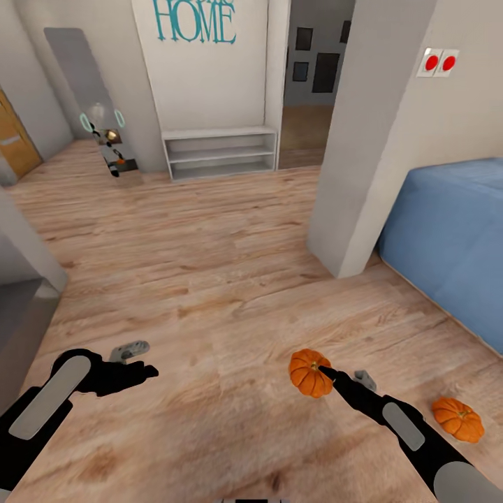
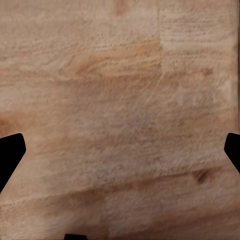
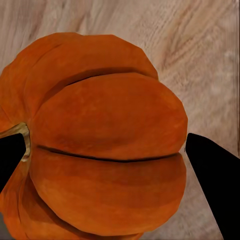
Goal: Place each of the two pumpkins and all three candles from the living room inside a cabinet in the living room (use any cabinet), then make sure every cabinet is closed, and position the cauldron so it is next to a table in the living room.
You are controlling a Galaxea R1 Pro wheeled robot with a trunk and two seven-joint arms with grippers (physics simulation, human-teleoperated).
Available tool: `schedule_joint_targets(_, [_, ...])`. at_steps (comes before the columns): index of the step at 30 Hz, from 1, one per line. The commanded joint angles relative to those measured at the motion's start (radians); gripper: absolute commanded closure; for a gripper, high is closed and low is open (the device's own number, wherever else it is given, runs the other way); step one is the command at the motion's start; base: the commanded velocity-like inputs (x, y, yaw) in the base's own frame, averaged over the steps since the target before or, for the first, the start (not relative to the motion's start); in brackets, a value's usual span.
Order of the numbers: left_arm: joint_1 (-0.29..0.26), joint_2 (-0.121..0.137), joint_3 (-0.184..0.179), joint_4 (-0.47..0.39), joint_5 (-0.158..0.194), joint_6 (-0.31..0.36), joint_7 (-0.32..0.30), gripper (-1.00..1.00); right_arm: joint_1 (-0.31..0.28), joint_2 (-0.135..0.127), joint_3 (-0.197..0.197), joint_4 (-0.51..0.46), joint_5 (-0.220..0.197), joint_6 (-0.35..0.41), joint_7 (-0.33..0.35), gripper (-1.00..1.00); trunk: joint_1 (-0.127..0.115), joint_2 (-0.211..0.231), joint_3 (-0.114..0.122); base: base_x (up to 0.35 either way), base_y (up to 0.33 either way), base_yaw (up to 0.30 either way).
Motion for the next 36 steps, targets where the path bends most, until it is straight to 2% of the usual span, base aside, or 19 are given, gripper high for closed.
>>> schedule_joint_targets(1, [-0.001,0.001,-0.001,-0.001,0.01,0.0,0.01,-1.0,-0.001,-0.001,0.004,0.0,-0.007,0.002,-0.001,1.0,0.0,0.0,-0.001,0.051,0.065,-0.281])
schedule_joint_targets(36, [-0.001,0.001,0.002,-0.001,0.01,-0.001,0.01,-1.0,-0.001,-0.002,0.003,0.002,-0.007,-0.012,-0.001,1.0,0.0,0.0,-0.001,0.002,0.003,-0.281])
